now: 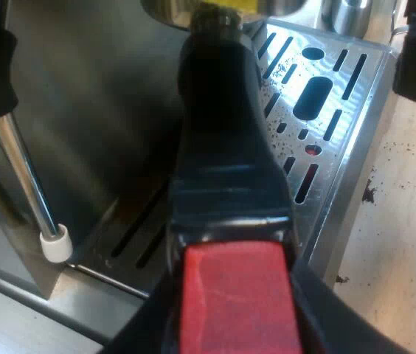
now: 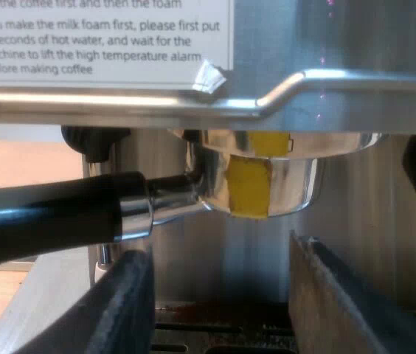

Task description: Put the handle in the coffee machine

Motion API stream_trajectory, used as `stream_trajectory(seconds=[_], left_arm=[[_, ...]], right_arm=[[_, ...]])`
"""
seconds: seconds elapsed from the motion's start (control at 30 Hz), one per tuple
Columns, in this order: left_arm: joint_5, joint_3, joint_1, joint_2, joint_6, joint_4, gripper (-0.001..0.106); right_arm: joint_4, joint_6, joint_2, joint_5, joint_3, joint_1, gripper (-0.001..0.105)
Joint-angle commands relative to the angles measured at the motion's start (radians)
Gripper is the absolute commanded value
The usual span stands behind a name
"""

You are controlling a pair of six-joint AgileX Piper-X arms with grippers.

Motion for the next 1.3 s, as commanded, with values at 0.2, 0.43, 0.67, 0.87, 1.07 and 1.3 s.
stream_trajectory(seconds=[0.2,0.43,0.67,0.87,1.07,1.3], left_arm=[[0.131,-0.014,-0.004,-0.008,-0.013,-0.052,0.000],[0.142,-0.023,-0.041,-0.008,-0.013,-0.063,0.000],[0.087,-0.051,-0.042,-0.008,-0.015,-0.069,0.000],[0.089,-0.055,-0.042,-0.008,-0.062,-0.069,0.000],[0.155,-0.071,-0.042,-0.018,-0.086,-0.056,0.000],[0.208,-0.090,0.016,-0.017,-0.142,-0.040,0.000]], right_arm=[[-0.011,-0.014,-0.004,0.014,-0.009,-0.004,0.045],[-0.011,-0.014,-0.004,0.014,-0.009,-0.002,0.045],[-0.011,-0.014,-0.004,0.014,-0.009,-0.002,0.045],[-0.011,-0.014,-0.004,0.014,-0.009,-0.002,0.045],[0.004,-0.014,-0.004,0.014,-0.009,-0.007,0.045],[0.019,-0.014,-0.004,-0.084,-0.006,-0.048,0.045]])
